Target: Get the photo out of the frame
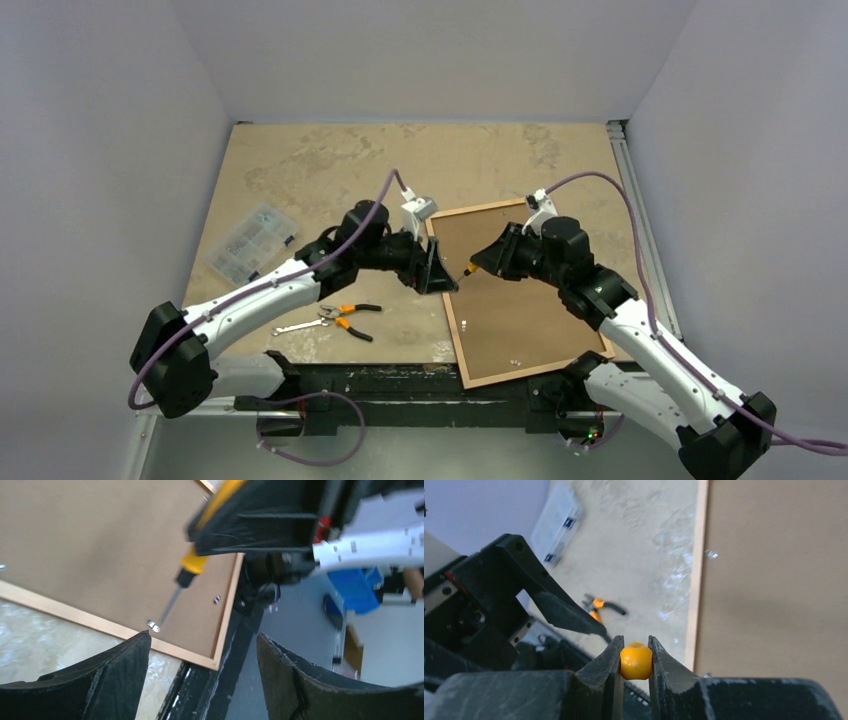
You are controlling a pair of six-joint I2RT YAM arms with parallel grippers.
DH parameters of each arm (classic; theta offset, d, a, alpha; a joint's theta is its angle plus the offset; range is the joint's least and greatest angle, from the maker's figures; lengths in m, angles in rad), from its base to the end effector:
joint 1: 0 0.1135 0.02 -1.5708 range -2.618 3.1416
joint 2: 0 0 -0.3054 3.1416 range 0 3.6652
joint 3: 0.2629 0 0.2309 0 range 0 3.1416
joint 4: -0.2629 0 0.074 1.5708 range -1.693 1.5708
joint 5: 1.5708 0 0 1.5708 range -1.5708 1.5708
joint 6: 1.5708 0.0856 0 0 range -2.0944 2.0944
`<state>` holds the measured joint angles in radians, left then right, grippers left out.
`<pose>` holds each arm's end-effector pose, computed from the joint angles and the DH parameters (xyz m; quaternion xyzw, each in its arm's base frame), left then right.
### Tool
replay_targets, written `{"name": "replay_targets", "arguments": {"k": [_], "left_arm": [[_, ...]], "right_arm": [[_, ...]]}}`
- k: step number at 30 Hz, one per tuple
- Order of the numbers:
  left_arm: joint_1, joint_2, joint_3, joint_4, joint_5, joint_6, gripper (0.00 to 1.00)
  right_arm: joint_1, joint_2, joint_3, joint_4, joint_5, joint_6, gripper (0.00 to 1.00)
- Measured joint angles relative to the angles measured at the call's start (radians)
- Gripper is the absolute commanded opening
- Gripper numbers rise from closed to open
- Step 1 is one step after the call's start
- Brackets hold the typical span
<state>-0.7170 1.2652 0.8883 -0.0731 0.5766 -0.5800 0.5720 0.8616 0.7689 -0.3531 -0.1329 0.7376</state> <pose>0.1870 -0.2249 0.3151 0.2064 0.7998 -0.4997 0.2607 0.1553 0.1135 0.3159 0.0345 0.8441 0.3686 0.3879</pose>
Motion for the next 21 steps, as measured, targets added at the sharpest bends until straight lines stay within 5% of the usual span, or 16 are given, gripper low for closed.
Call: {"name": "replay_targets", "arguments": {"k": [3, 11, 12, 15, 17, 21], "left_arm": [[-0.098, -0.011, 0.000, -0.026, 0.004, 0.082, 0.74], [-0.126, 0.004, 0.030, -0.084, 0.010, 0.184, 0.66], [-0.128, 0.011, 0.037, -0.089, 0.011, 0.190, 0.59], [-0.129, 0.020, 0.042, -0.100, 0.026, 0.204, 0.13], [-0.129, 0.020, 0.043, -0.111, 0.045, 0.220, 0.00], [-0.139, 0.021, 0.085, -0.195, 0.093, 0.301, 0.00]], "right_arm": [[-0.002, -0.011, -0.047, 0.042, -0.113, 0.034, 0.00], [-0.002, -0.037, -0.105, 0.182, -0.276, 0.121, 0.00], [-0.002, -0.045, -0.110, 0.199, -0.286, 0.133, 0.00], [-0.002, -0.063, -0.119, 0.251, -0.323, 0.161, 0.00], [-0.002, -0.067, -0.119, 0.266, -0.338, 0.162, 0.12], [-0.006, -0.058, -0.110, 0.256, -0.403, 0.108, 0.45]]}}
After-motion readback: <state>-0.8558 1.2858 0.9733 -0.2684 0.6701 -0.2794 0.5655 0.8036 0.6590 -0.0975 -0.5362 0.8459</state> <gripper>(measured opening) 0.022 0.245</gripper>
